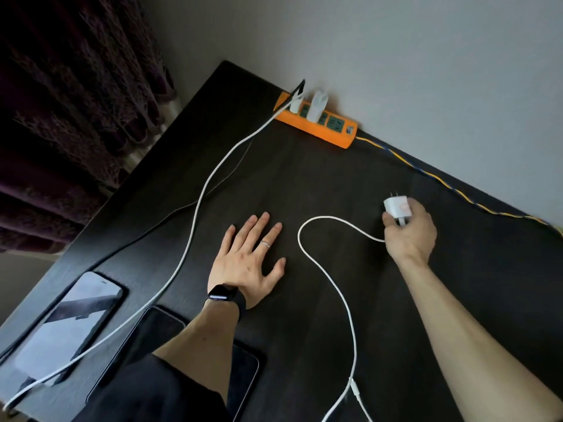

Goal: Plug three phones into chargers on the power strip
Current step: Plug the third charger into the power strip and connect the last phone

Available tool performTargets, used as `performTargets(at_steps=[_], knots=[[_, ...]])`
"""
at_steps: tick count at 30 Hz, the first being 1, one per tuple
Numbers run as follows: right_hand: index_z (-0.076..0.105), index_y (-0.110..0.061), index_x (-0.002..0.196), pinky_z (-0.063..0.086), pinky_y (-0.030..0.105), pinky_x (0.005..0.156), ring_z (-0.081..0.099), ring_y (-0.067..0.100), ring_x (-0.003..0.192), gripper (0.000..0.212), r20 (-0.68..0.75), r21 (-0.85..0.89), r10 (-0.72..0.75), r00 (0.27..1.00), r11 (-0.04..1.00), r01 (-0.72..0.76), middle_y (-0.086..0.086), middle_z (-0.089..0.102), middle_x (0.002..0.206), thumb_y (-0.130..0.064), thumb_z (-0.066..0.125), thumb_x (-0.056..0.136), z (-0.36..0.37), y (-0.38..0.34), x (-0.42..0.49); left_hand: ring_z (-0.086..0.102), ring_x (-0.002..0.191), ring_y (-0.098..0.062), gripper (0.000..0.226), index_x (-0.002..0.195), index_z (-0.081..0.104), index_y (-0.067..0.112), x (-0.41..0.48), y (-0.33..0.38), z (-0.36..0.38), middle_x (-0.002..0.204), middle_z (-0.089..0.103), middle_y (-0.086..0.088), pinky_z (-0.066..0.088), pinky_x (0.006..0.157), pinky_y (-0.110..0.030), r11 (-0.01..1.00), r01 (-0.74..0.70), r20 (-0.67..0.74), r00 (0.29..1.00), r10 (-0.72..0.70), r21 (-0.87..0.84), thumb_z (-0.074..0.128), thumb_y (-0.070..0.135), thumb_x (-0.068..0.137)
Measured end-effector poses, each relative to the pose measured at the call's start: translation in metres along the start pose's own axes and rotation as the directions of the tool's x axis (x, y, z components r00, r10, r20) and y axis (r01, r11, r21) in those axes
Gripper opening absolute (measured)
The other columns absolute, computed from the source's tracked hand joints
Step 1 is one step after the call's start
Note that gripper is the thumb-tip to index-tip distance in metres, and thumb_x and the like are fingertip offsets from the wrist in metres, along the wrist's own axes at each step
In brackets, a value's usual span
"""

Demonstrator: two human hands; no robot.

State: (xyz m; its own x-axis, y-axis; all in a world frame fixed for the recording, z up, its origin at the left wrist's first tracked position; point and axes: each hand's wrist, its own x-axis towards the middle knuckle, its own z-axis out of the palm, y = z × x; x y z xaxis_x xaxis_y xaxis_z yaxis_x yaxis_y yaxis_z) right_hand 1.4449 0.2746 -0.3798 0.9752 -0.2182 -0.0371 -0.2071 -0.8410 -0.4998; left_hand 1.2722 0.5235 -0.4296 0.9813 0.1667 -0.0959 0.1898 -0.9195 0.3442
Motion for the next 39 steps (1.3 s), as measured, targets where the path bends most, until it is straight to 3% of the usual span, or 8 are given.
performTargets(at_steps=[4, 7, 13, 18, 22, 27, 33, 39], knots=[[0.065, -0.020, 0.126, 0.036, 0.017, 0.092, 0.058, 0.021, 0.109, 0.031, 0.074, 0.043, -0.247, 0.966, 0.969, 0.245, 0.008, 0.053, 0.131, -0.017, 0.062, 0.096, -0.004, -0.041, 0.027, -0.005, 0.153, -0.010, 0.068, 0.156, 0.003, 0.043, 0.000, 0.000, -0.001, 0.166, -0.001, 0.012, -0.003, 0.124, -0.041, 1.000, 0.004, 0.006, 1.000, -0.004, -0.005, 0.021, 0.068, 0.094], [0.061, -0.017, 0.132, 0.043, 0.036, 0.102, 0.057, 0.028, 0.120, 0.033, 0.217, -0.161, -0.344, 0.913, 0.910, 0.381, 0.009, 0.059, 0.130, -0.016, 0.054, 0.100, 0.004, -0.074, 0.050, -0.003, 0.153, -0.011, 0.068, 0.156, 0.005, 0.043, 0.000, 0.001, -0.001, 0.166, 0.001, 0.012, -0.001, 0.124, -0.042, 1.000, 0.004, 0.006, 1.000, -0.004, -0.007, 0.023, 0.067, 0.094], [0.063, -0.014, 0.129, 0.047, 0.032, 0.094, 0.060, 0.026, 0.122, 0.032, 0.286, -0.089, -0.278, 0.917, 0.945, 0.314, 0.010, 0.063, 0.132, -0.028, 0.054, 0.101, 0.018, -0.093, 0.056, -0.004, 0.153, -0.009, 0.068, 0.156, 0.005, 0.043, 0.000, 0.002, -0.001, 0.166, 0.000, 0.013, -0.003, 0.124, -0.040, 1.000, 0.014, 0.015, 1.000, -0.014, 0.000, 0.024, 0.067, 0.094], [0.058, -0.022, 0.136, 0.050, 0.032, 0.100, 0.063, 0.016, 0.116, 0.061, 0.469, 0.019, -0.232, 0.852, 0.967, 0.252, 0.001, 0.064, 0.132, -0.025, 0.083, 0.080, 0.021, -0.087, 0.049, -0.003, 0.153, -0.009, 0.069, 0.156, 0.007, 0.042, 0.000, 0.004, -0.006, 0.166, 0.001, 0.013, -0.002, 0.124, -0.040, 1.000, 0.019, 0.025, 1.000, -0.019, 0.006, 0.026, 0.066, 0.094], [0.054, -0.021, 0.139, 0.051, 0.037, 0.101, 0.062, 0.022, 0.115, 0.053, 0.407, 0.021, -0.324, 0.854, 0.938, 0.346, 0.006, 0.057, 0.135, -0.024, 0.074, 0.090, 0.024, -0.083, 0.046, -0.004, 0.153, -0.009, 0.069, 0.156, 0.006, 0.042, -0.002, 0.004, -0.005, 0.166, 0.000, 0.013, -0.003, 0.124, -0.040, 1.000, 0.018, 0.027, 0.999, -0.018, 0.005, 0.026, 0.065, 0.094], [0.050, -0.015, 0.142, 0.040, 0.026, 0.102, 0.057, 0.028, 0.118, 0.050, 0.257, 0.031, -0.458, 0.851, 0.884, 0.467, 0.013, 0.044, 0.138, -0.014, 0.065, 0.095, 0.016, -0.101, 0.075, -0.010, 0.152, -0.009, 0.070, 0.155, -0.005, 0.045, 0.000, 0.002, -0.004, 0.166, -0.008, 0.014, -0.013, 0.122, -0.047, 1.000, 0.010, 0.036, 0.999, -0.011, 0.026, 0.021, 0.067, 0.094], [0.045, -0.009, 0.147, 0.036, 0.030, 0.110, 0.050, 0.032, 0.130, 0.053, 0.301, -0.140, -0.484, 0.822, 0.830, 0.540, 0.017, 0.040, 0.146, -0.012, 0.062, 0.097, 0.017, -0.130, 0.105, -0.015, 0.151, -0.009, 0.070, 0.154, -0.009, 0.045, 0.000, 0.003, 0.000, 0.165, -0.015, 0.015, -0.011, 0.122, -0.050, 0.999, 0.021, 0.021, 1.000, -0.021, 0.034, 0.020, 0.067, 0.094], [0.046, -0.006, 0.143, 0.040, 0.039, 0.106, 0.049, 0.037, 0.128, 0.050, 0.296, -0.189, -0.510, 0.808, 0.797, 0.573, 0.020, 0.047, 0.141, -0.010, 0.062, 0.096, 0.021, -0.143, 0.109, -0.012, 0.152, -0.008, 0.071, 0.154, -0.006, 0.046, 0.001, 0.002, 0.000, 0.165, -0.012, 0.015, -0.010, 0.122, -0.050, 1.000, 0.022, 0.014, 1.000, -0.022, 0.012, 0.023, 0.067, 0.094]])
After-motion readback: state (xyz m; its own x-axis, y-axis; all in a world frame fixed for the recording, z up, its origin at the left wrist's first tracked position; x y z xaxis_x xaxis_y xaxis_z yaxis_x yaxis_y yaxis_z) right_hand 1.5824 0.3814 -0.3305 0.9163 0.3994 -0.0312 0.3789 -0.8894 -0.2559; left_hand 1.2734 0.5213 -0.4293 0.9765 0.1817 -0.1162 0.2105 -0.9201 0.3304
